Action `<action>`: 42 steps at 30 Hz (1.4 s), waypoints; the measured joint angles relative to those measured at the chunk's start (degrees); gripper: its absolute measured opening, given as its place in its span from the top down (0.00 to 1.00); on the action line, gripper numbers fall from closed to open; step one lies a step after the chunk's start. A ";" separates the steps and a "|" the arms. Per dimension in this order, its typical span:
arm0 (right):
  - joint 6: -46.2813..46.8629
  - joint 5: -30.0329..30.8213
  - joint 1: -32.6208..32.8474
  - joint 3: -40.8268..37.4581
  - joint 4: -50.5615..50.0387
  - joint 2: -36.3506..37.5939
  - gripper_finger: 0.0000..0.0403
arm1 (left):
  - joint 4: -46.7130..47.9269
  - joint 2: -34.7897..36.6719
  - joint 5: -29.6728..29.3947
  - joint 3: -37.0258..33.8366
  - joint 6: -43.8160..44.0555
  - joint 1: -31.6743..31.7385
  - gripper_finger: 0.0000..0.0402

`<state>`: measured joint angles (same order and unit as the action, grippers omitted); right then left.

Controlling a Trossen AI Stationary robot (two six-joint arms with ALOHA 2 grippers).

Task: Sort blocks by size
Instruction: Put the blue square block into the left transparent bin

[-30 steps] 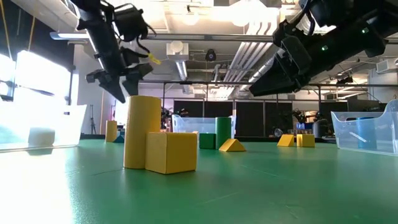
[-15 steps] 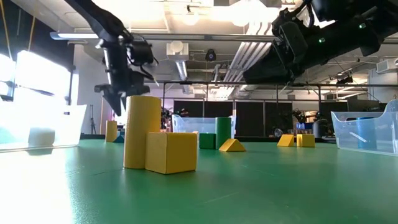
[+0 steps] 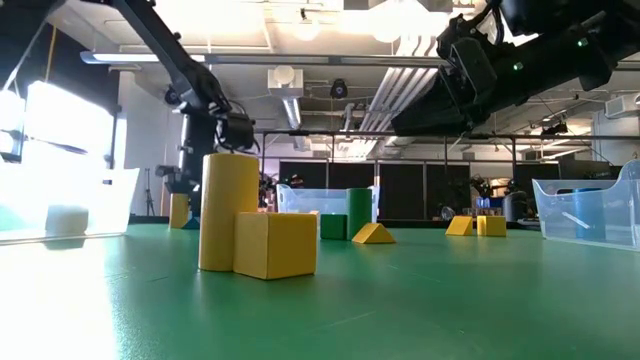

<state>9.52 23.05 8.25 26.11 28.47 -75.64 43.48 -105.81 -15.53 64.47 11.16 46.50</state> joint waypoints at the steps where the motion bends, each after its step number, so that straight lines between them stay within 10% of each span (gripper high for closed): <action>1: 0.00 0.00 0.00 0.00 0.01 0.00 0.56 | -0.20 -0.26 0.02 0.04 -0.38 0.00 0.50; 23: 0.52 -0.57 0.00 0.00 -0.49 0.00 0.56 | -11.60 4.96 -7.35 -0.02 -2.32 -4.76 0.76; 35: 2.51 -0.57 0.00 0.00 -0.69 0.00 0.56 | -26.87 21.23 -14.64 0.02 -5.88 -31.68 0.76; 42: 2.49 -0.64 0.07 0.00 -0.95 0.00 0.56 | -40.80 22.19 -29.06 0.03 -8.71 -51.66 0.76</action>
<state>12.01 22.40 8.32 26.11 27.52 -75.64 2.68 -83.62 -44.59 64.49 2.46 -5.16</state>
